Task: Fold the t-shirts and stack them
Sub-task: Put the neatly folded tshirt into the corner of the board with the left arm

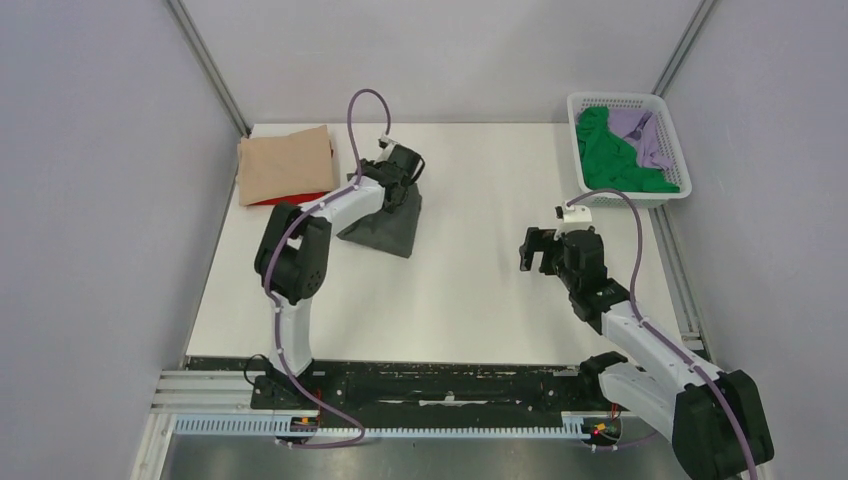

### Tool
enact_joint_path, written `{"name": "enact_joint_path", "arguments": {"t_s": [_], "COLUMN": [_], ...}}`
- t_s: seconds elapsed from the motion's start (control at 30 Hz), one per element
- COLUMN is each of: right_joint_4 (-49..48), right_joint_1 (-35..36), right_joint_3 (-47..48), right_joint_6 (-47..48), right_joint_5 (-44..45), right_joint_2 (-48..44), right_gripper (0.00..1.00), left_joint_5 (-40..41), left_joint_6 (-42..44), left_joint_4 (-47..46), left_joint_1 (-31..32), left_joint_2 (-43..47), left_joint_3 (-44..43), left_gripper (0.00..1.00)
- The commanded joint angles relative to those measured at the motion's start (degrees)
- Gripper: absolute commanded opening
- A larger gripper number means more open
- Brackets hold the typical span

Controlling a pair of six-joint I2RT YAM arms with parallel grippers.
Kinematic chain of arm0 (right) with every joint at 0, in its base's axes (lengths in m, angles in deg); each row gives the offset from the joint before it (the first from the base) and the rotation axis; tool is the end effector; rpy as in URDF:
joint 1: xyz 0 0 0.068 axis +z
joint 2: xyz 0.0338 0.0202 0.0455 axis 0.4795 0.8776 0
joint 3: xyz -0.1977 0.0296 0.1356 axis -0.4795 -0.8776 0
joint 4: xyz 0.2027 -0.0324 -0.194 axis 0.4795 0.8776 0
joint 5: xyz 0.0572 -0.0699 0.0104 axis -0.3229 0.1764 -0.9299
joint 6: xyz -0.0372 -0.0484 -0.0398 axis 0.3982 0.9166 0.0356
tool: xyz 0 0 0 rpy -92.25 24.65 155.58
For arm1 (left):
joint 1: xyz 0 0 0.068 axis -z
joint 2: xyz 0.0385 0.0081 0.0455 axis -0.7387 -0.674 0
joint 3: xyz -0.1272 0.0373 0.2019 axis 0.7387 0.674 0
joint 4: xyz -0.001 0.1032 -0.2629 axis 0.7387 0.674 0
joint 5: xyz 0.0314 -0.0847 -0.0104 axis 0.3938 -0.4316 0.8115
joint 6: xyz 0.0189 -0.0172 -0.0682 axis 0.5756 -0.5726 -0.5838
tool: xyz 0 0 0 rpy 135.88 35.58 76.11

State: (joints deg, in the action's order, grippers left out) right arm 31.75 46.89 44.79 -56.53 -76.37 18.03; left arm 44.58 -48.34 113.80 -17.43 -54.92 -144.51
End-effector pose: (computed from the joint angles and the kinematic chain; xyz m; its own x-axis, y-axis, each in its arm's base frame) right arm 0.2528 0.0743 0.1544 -0.4564 0.0786 -0.8863 -0.0926 0.9865 0.1352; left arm 0.4027 -0.1832 0.1435 -0.7473 0.3557 -0.5612 -0.0464 0.8146 0.5781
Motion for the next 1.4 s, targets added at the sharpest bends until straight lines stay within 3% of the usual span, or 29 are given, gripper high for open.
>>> {"name": "enact_joint_path", "arguments": {"t_s": [0.0, 0.23, 0.63, 1.37], "right_joint_4": [-1.1, -1.9, -2.3, -1.4], "right_joint_1": [-0.1, -0.1, -0.2, -0.2], "right_joint_3": [2.8, 3.9, 4.7, 5.3], "right_joint_6": [1.8, 2.2, 1.9, 1.9], "right_joint_5": [1.7, 2.7, 3.6, 4.6], "right_joint_2": [2.6, 6.8, 10.1, 10.9], "right_gripper": [0.98, 0.98, 0.98, 0.98], "left_joint_5": [5.0, 5.0, 1.6, -4.2], "left_joint_6": [14.0, 24.4, 31.0, 34.8], "left_joint_4": [-6.3, -12.7, -10.3, -6.4], "left_joint_1": [-4.9, -10.8, -15.9, -19.3], "left_joint_2": [-1.5, -3.7, -6.7, -0.1], "left_joint_3": [-5.3, -12.8, -26.8, -29.2], "left_gripper": [0.02, 0.02, 0.02, 0.02]}}
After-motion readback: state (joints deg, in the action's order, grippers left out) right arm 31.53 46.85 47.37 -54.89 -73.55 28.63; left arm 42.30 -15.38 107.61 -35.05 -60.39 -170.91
